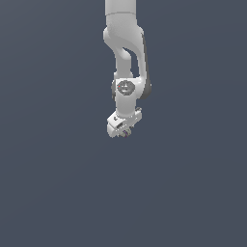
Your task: Pick up the object and move it to a goal position.
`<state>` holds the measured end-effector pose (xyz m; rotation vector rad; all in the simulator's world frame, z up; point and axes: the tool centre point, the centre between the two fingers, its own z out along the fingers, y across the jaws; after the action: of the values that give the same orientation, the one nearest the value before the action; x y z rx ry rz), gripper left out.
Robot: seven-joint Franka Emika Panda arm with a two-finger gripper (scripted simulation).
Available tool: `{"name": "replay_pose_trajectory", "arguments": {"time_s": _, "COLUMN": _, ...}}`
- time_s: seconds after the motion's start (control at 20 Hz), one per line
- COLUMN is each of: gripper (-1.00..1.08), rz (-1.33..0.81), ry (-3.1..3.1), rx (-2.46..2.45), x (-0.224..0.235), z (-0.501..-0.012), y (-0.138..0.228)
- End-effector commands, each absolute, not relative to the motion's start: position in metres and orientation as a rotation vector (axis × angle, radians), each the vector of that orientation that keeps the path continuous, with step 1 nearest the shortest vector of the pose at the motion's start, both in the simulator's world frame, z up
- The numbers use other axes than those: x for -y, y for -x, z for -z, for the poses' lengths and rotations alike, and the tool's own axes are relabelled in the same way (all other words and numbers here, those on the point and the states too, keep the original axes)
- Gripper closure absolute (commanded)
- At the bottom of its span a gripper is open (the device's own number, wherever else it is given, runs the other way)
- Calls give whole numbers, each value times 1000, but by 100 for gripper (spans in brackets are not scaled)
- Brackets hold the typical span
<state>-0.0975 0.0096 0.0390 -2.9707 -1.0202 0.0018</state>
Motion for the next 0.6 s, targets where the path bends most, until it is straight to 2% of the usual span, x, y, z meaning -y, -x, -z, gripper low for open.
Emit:
{"name": "replay_pose_trajectory", "arguments": {"time_s": 0.0, "gripper": -92, "rz": 0, "ry": 2971, "rx": 1020, "x": -9, "z": -37, "y": 97}}
{"name": "replay_pose_trajectory", "arguments": {"time_s": 0.05, "gripper": 108, "rz": 0, "ry": 2971, "rx": 1020, "x": -9, "z": -37, "y": 97}}
{"name": "replay_pose_trajectory", "arguments": {"time_s": 0.55, "gripper": 108, "rz": 2, "ry": 2972, "rx": 1020, "x": -9, "z": -38, "y": 97}}
